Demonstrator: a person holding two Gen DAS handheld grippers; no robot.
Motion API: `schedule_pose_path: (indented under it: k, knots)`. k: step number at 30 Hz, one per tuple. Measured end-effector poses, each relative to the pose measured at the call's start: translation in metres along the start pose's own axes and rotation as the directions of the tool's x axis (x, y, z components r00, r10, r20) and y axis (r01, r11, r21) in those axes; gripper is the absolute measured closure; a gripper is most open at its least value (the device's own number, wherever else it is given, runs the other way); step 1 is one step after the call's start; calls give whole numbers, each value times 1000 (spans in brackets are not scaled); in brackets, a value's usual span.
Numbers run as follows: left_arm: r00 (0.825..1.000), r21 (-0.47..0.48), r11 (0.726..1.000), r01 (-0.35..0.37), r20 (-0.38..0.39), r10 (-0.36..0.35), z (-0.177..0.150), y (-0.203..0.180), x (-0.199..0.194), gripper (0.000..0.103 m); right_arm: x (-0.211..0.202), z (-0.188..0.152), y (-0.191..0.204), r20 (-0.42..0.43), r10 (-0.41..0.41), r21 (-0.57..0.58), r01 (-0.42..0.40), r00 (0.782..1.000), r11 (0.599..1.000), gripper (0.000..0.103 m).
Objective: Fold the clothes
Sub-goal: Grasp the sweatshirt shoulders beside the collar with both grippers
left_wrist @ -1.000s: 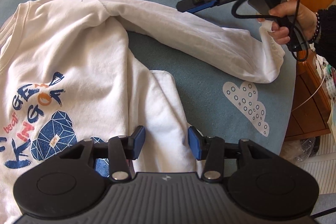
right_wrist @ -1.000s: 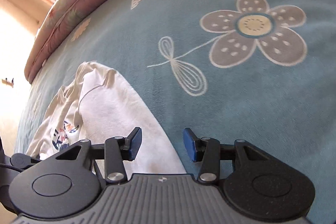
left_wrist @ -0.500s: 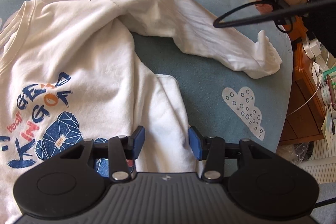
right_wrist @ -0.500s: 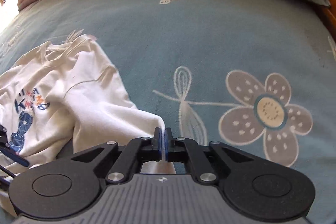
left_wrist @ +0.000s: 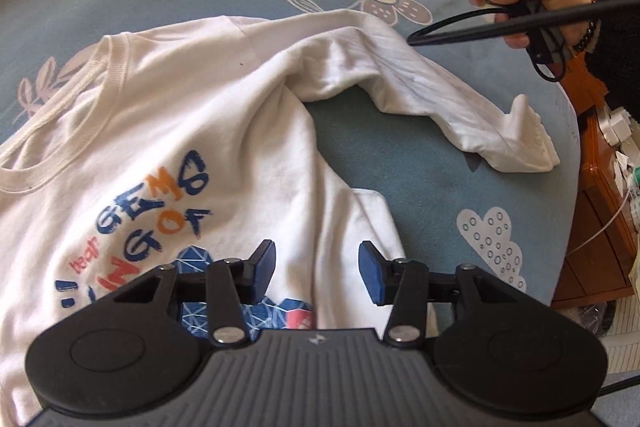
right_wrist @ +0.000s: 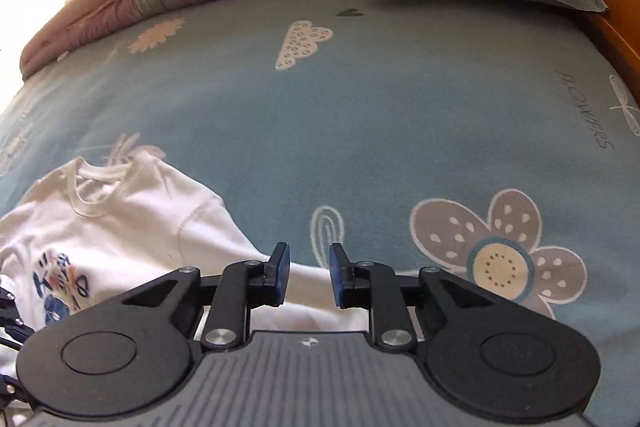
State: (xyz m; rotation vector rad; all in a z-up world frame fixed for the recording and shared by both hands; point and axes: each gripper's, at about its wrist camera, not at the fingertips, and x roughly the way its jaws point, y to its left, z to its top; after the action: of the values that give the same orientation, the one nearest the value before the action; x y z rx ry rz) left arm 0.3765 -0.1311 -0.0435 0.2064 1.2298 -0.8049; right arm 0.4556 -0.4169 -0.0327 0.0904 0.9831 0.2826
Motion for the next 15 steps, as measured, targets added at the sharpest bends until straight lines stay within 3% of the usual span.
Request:
schedule_pose_path:
  k: [2, 6, 9, 12, 15]
  knots:
    - [999, -30, 999, -31, 19, 32, 0, 9, -4, 57, 13, 12, 10, -13, 3, -10, -4, 1000, 1000, 77]
    - [994, -123, 989, -81, 57, 89, -5, 38, -18, 57, 25, 21, 29, -11, 85, 12, -84, 996, 996, 77]
    - [982, -160, 974, -157, 82, 172, -12, 58, -29, 57, 36, 23, 48, -16, 139, 17, -138, 990, 990, 77]
    - [958, -196, 951, -241, 112, 265, -18, 80, -38, 57, 49, 27, 68, -32, 157, -8, -158, 987, 987, 77]
    - [911, -236, 910, -340, 156, 381, -21, 113, -51, 58, 59, 38, 80, -36, 161, -54, -163, 986, 985, 75]
